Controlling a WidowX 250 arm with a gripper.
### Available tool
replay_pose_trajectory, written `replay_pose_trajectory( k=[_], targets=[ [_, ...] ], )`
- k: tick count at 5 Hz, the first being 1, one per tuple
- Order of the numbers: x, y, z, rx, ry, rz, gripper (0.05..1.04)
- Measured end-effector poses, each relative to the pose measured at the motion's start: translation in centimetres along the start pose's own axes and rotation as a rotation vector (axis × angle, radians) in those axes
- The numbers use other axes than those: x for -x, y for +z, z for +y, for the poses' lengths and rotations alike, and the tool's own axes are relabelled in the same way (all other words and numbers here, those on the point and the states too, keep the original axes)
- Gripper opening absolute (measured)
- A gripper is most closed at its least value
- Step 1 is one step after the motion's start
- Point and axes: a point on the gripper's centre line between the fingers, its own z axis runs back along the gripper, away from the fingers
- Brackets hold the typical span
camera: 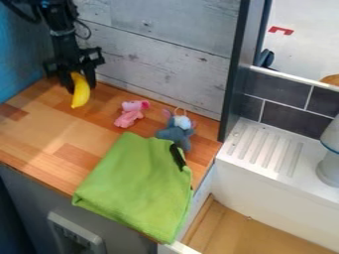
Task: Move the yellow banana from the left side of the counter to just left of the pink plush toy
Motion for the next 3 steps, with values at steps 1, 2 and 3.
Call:
replay_pose_trajectory(
  k=[1,2,3],
  targets=[
    [-0.5,-2.0,-0.5,0.009,0.081,0.038,0.532],
    [-0.8,-3.0,-1.4,0.009,0.129,0.041,0.532],
    [-1.3,-3.5,-1.9,0.011,0.15,0.042,0.532]
  ],
)
